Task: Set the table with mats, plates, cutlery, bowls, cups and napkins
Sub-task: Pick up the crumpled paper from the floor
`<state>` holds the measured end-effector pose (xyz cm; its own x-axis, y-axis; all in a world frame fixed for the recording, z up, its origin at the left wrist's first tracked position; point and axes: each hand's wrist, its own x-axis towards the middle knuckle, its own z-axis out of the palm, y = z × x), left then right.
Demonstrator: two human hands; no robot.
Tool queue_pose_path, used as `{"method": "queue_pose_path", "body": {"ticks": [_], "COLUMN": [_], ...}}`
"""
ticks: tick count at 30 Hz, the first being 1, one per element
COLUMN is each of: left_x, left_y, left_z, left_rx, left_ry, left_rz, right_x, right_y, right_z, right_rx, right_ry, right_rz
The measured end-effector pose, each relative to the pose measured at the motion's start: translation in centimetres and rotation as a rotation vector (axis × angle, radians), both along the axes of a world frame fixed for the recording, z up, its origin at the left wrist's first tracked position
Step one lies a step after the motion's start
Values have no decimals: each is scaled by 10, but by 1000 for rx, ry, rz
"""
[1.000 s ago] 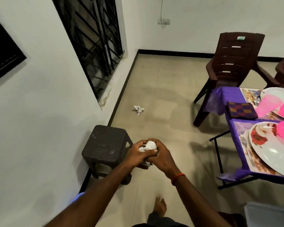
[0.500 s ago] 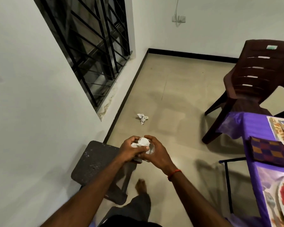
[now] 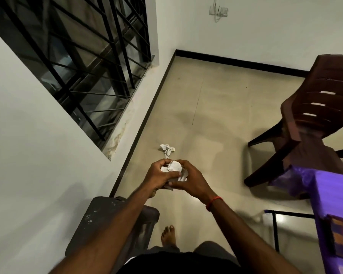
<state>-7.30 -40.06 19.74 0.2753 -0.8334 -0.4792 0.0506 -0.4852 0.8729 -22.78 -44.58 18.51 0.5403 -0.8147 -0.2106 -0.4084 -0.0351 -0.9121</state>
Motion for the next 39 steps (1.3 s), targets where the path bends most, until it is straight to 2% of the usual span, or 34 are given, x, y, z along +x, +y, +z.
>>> {"method": "queue_pose_path", "body": {"ticks": [5, 15, 25, 29, 33, 39], "left_x": [19, 43, 61, 71, 84, 115], "left_y": [-45, -152, -274, -298, -317, -348], "left_z": [-8, -41, -80, -117, -165, -269], "left_rx": [12, 112, 202, 233, 254, 289], "left_ry": [8, 27, 125, 156, 150, 224], "left_rz": [17, 89, 293, 356, 371, 429], "right_x": [14, 38, 71, 77, 90, 124], "right_y": [-45, -173, -297, -321, -345, -375], "right_z": [-5, -39, -95, -134, -176, -268], "right_rx": [60, 177, 305, 303, 315, 355], "right_ry": [-2, 27, 27, 83, 105, 137], "right_rz": [-27, 53, 88, 182, 159, 227]}}
